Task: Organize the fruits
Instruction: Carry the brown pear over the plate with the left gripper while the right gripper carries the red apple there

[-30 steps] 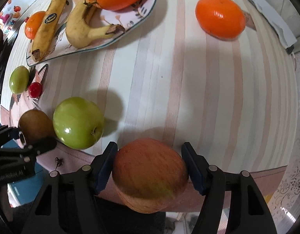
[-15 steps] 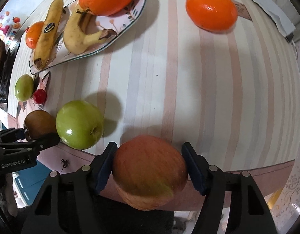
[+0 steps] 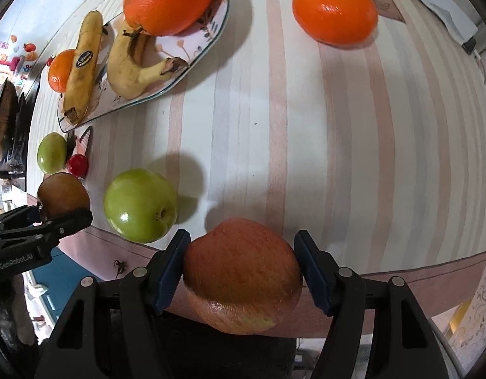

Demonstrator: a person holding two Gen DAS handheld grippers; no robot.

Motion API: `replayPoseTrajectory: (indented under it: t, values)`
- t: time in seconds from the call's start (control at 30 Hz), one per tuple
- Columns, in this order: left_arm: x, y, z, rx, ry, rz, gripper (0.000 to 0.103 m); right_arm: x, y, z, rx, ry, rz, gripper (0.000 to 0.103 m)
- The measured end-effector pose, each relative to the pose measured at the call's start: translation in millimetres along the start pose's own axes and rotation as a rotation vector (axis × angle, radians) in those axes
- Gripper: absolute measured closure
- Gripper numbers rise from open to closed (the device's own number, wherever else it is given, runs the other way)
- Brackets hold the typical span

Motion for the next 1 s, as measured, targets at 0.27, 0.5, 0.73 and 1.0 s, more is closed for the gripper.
replayPoseTrajectory:
  t: [0.27,0.5,0.73,1.0]
  values:
    - [1.6,1.1,2.3,-0.01,-0.013,-0.005,0.037,-33.6,30.4,-6.1,-0.046,-0.002,-0.053,0.031]
    - [-1.7,1.5,-2.8,-0.016,0.014,0.0,0.037,-39.0,23.6,-16.4,-0.073,0.094,-0.075,0.038]
    - [-2.4,4.6,-14.8,-0.015,0.035,0.009,0.037,-20.8,37.4,-32.9,-0.033,0.126,-0.054,0.039]
    - [-3.9,5.0,-14.2,-0.023,0.024,0.01,0.037,-1.7,60.6,-45.1,-0.013,0.176,0.062,0.026]
Point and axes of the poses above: each gripper's, at about its wrist camera, not at the fingertips, and z roughly the way its jaws point, y to its right, x to its top, the point moved 5 cm from there along z, roughly the way its jaws point, and after that the axes turned 13 degrees about -z, right-handed, at the moved point
